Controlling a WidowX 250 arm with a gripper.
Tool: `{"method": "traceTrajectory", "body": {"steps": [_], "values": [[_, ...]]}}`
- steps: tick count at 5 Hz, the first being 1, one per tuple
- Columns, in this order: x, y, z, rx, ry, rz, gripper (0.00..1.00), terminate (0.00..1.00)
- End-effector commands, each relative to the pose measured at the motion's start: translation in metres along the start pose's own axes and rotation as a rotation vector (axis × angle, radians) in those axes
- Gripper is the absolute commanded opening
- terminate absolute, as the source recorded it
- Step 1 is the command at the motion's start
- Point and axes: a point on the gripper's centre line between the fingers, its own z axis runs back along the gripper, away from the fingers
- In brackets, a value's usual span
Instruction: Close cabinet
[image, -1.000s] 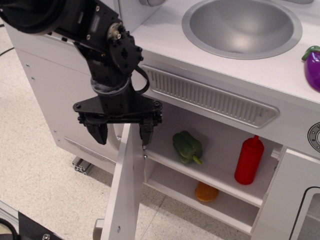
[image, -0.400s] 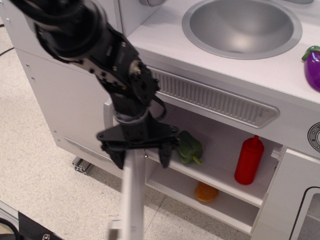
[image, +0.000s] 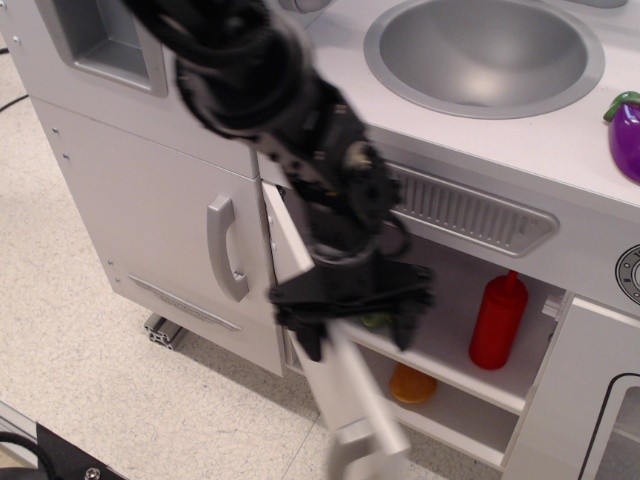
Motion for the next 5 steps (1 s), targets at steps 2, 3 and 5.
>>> {"method": "traceTrajectory", "body": {"steps": [2,3,5], "values": [[-0.004,-0.017,0.067,-0.147,-0.001,-0.049,1.00,0.00],[-0.007,0.017,0.056,-0.095,-0.036,-0.088,1.00,0.00],[-0.003,0.058,0.010,-0.003,-0.048,-0.100,1.00,0.00]]}}
